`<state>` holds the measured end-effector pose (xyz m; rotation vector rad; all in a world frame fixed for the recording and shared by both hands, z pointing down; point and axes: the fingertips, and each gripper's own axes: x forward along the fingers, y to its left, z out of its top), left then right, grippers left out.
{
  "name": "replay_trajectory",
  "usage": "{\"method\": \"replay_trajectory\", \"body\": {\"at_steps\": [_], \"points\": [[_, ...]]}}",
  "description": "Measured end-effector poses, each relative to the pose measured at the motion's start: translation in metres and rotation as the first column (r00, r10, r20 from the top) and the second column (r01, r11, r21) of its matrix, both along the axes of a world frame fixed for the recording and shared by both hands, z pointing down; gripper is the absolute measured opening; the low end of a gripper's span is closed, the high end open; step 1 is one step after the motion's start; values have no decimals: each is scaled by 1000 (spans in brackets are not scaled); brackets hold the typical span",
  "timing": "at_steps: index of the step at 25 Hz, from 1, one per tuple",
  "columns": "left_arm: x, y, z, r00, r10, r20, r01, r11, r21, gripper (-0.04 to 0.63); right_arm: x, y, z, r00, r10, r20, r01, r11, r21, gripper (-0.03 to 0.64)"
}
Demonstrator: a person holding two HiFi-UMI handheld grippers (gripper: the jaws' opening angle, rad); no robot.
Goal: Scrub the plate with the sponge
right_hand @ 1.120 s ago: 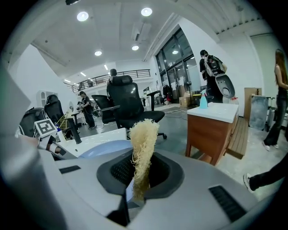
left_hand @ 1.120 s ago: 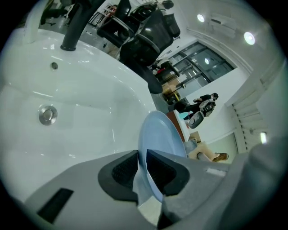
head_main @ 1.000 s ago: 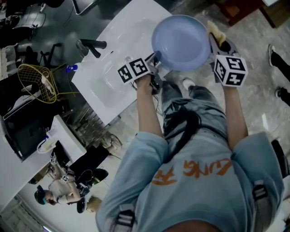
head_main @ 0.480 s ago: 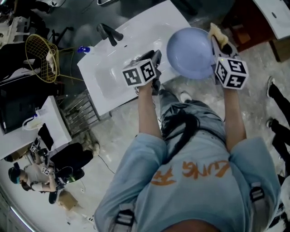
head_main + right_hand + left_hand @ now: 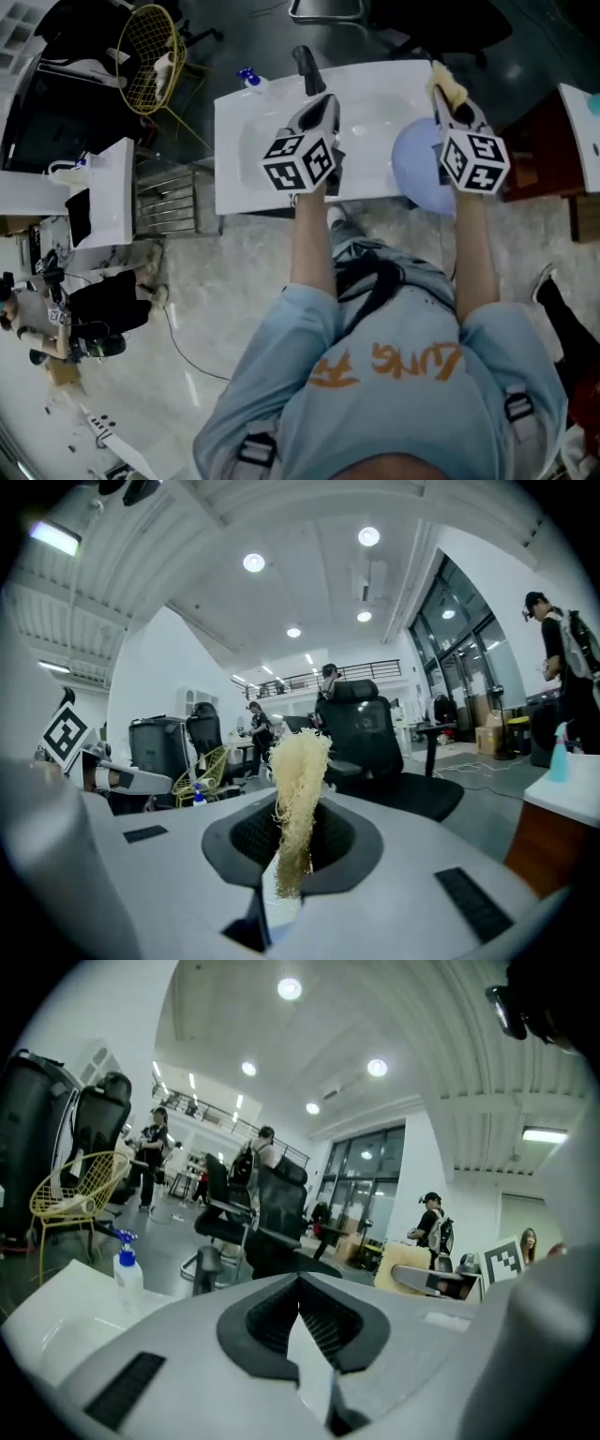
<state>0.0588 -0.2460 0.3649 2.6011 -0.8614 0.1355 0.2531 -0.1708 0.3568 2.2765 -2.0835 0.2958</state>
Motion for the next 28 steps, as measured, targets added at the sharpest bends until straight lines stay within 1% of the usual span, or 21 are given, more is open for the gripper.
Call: {"method": "replay_trajectory", "body": {"at_steps": [2,3,4,5,7,9,11,12,14,16,17,20,23,25,28], "points": [[-19,-12,-27,997,-63,-51,66,995,70,3,-21,-28,-24,997,-77,-6,78,996,46,37],[-30,-19,-40,992,-109,-71,116,988,107,3,-32,-41,-35,993,-114,-8,115,991,68,37],[-41,-25,-52,984,-159,-86,170,975,142,3,-42,-53,-44,989,-145,-9,145,986,88,37],[-52,-30,-63,973,-211,-95,225,959,174,3,-52,-63,-53,986,-169,-9,169,980,102,37],[-73,-39,-82,943,-316,-103,332,916,224,3,-71,-81,-67,980,-201,1,200,972,123,37],[-95,-43,-95,908,-407,-95,418,873,250,3,-93,-94,-78,973,-228,31,221,965,137,37],[-116,-42,-105,880,-468,-81,471,839,273,3,-119,-102,-84,964,-258,59,248,959,134,37],[-124,-40,-109,872,-484,-73,483,826,289,3,-132,-103,-85,960,-274,58,266,956,122,37],[-137,-36,-114,863,-503,-53,491,808,326,3,-157,-101,-86,950,-312,6,311,946,90,35],[-146,-33,-115,857,-513,-43,495,798,343,3,-176,-102,-87,935,-349,-56,353,933,75,35],[-150,-33,-114,856,-515,-43,497,799,339,3,-183,-102,-87,930,-362,-64,366,928,73,35],[-158,-32,-108,858,-512,-44,498,808,316,3,-195,-101,-82,924,-378,-59,381,922,67,35],[-164,-31,-105,856,-516,-34,499,807,316,3,-200,-99,-80,921,-383,-64,387,920,60,35],[-164,-31,-103,857,-515,-30,497,809,313,3,-198,-96,-80,922,-382,-67,386,921,56,35],[-158,-31,-98,865,-501,-23,483,820,306,3,-192,-94,-78,925,-373,-76,378,924,53,35]]}}
